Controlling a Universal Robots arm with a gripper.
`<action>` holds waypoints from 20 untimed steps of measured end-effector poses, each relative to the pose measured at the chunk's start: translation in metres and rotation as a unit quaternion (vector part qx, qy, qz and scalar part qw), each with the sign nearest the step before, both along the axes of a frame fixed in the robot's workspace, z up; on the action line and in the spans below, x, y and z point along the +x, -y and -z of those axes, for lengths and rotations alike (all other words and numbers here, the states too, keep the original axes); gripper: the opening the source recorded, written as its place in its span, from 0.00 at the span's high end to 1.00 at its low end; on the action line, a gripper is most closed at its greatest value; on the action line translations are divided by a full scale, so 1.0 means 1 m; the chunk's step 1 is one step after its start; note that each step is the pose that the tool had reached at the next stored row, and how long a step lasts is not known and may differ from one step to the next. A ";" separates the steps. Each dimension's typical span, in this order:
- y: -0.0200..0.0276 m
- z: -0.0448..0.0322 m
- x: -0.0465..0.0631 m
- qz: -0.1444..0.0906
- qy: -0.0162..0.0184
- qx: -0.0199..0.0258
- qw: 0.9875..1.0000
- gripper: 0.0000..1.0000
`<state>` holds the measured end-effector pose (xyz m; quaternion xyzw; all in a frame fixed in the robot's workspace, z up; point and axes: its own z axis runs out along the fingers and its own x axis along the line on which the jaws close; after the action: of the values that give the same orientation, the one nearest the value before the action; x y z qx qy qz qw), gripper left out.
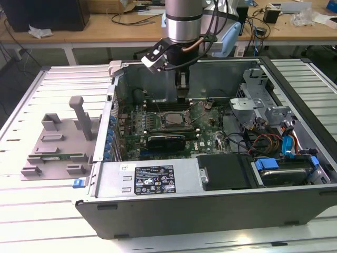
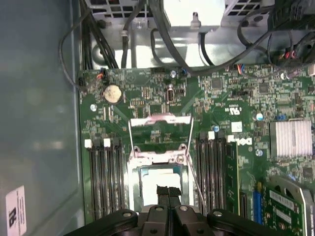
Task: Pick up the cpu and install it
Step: 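Close the cpu cover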
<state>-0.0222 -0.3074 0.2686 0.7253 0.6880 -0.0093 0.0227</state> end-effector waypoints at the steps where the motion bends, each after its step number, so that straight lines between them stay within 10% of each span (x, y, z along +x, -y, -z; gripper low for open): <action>1: 0.0000 0.0000 0.002 0.000 0.000 0.000 1.000 0.89; 20: 0.0007 0.0000 0.071 0.000 0.000 0.000 1.000 0.89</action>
<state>0.0491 -0.3081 0.2686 0.7252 0.6881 -0.0097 0.0224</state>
